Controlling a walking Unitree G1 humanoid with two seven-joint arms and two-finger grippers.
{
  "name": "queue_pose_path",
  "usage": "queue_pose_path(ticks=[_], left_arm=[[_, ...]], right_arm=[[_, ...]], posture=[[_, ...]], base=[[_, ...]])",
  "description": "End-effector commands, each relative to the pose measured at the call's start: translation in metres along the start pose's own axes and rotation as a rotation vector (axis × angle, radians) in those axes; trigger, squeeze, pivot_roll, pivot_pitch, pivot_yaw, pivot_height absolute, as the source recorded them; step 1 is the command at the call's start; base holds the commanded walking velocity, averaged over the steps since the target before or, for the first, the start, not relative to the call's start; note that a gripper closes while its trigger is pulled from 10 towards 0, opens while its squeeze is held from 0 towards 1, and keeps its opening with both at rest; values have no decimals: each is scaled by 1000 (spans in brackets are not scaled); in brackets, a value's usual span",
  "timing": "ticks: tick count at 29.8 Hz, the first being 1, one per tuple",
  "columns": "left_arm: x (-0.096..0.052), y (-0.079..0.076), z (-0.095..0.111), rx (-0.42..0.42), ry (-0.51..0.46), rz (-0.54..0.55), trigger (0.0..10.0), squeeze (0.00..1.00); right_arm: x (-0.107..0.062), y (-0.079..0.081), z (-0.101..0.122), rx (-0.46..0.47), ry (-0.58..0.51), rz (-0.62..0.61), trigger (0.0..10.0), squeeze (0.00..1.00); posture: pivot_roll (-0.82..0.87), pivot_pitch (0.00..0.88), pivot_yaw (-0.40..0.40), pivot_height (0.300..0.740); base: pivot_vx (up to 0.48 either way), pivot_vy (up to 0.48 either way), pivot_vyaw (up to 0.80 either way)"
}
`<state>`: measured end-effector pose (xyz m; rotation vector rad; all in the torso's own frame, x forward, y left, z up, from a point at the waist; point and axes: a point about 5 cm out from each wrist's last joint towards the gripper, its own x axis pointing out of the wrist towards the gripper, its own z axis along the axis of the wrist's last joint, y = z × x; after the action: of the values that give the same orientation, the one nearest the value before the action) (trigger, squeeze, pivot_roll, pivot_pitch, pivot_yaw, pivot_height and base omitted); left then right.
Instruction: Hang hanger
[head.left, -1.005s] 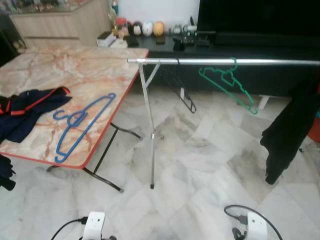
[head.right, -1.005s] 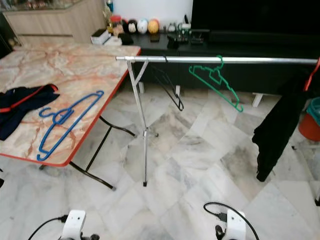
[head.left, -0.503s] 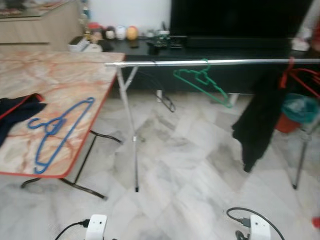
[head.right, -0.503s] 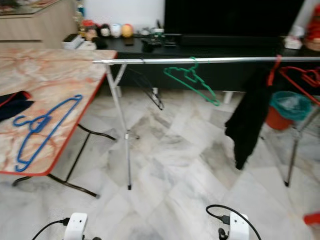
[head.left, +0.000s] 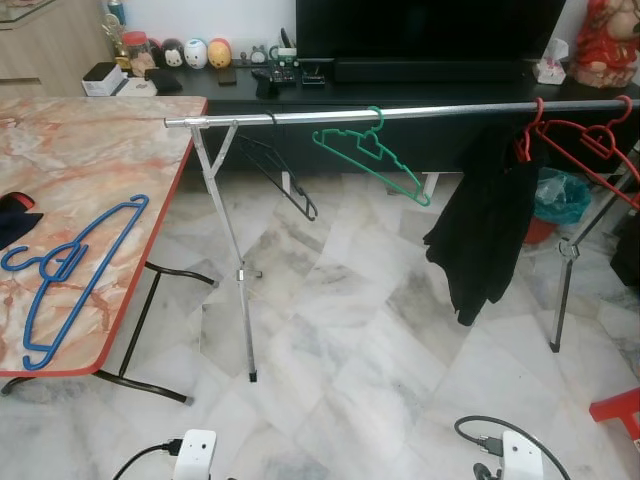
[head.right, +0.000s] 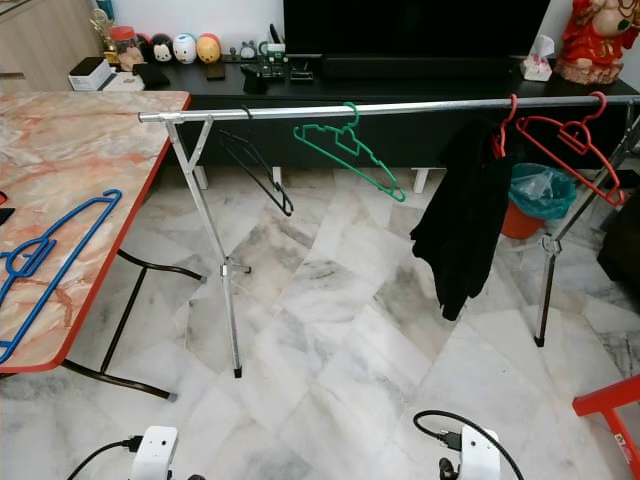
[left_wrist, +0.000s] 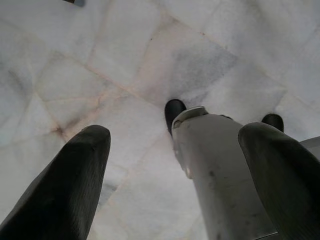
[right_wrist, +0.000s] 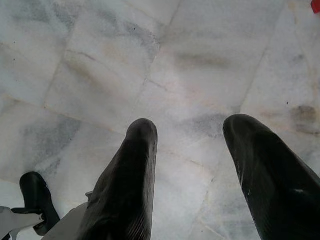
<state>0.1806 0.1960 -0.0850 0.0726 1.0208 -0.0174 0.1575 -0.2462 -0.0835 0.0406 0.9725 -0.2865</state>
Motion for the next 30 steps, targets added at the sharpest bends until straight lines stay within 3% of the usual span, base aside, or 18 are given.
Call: queue_pose_path(ticks=[1, 7, 20, 30], left_arm=[[-1, 3, -4, 31, 12, -3, 10000, 0], [0, -1, -4, 54, 7, -1, 10000, 0], [-1, 3, -6, 37, 16, 10, 10000, 0], [0, 8, 6, 61, -8, 12, 10000, 0]], right_arm=[[0, 1, -1, 14, 0, -7, 10000, 0], [1, 4, 2, 24, -6, -3, 10000, 0], [1, 3, 3, 36, -11, -14, 10000, 0], [1, 1, 6, 36, -17, -14, 10000, 0]], posture=[[41, 0, 4, 740], [39, 0, 15, 740], [32, 0, 22, 740], [26, 0, 22, 740]], base=[[0, 0, -725], [0, -287, -715], [0, 0, -704], [0, -96, -702]])
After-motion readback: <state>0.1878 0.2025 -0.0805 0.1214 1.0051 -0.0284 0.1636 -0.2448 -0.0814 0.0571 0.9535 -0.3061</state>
